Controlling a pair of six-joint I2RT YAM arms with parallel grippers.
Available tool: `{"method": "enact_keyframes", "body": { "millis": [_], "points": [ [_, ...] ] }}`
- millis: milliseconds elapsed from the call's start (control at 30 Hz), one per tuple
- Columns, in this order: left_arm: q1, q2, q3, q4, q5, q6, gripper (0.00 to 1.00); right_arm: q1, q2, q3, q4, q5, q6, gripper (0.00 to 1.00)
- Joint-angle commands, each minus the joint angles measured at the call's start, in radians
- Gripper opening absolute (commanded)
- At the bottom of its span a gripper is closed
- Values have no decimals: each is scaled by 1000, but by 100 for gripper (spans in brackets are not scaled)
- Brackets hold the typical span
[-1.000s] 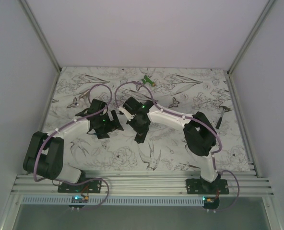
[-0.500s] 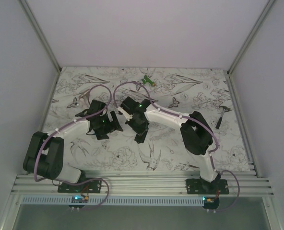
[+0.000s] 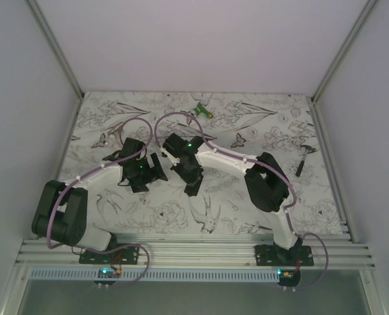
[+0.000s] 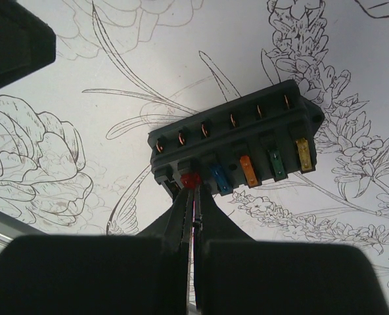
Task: Snap on the fuse box
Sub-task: Install the fuse at the fuse box base.
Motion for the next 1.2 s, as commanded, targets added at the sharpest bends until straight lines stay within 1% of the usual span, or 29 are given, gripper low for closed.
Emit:
{"method": "enact_keyframes", "body": {
  "millis": [0, 100, 167, 267, 333, 600, 733, 1000, 1100, 1167],
  "points": [
    [8, -31, -23, 3, 12, -9, 96, 1, 384, -195, -39, 129, 7, 0],
    [8, -43, -26, 4, 21, -10, 96, 0, 363, -208, -26, 125, 12, 0],
    [8, -51, -29, 5, 28, -10, 96, 1, 317, -223, -3, 94, 14, 0],
    [8, -63, -29, 4, 44, -11, 96, -1, 239, -236, 8, 86, 39, 0],
    [7, -73, -28, 4, 50, -13, 96, -7, 190, -242, 6, 102, 84, 0],
    [5, -105, -26, 4, 61, -16, 96, -45, -5, -311, 25, 82, 257, 0],
    [3, -108, -25, 4, 63, -19, 96, -70, -64, -332, 38, 91, 336, 0],
    [2, -103, -25, 3, 70, -23, 97, -147, -137, -374, 117, 127, 492, 0],
    [3, -98, -23, 4, 72, -23, 97, -153, -173, -373, 149, 140, 501, 6],
    [3, -95, -21, 3, 74, -25, 97, -153, -206, -372, 174, 144, 496, 13]
  ]
}}
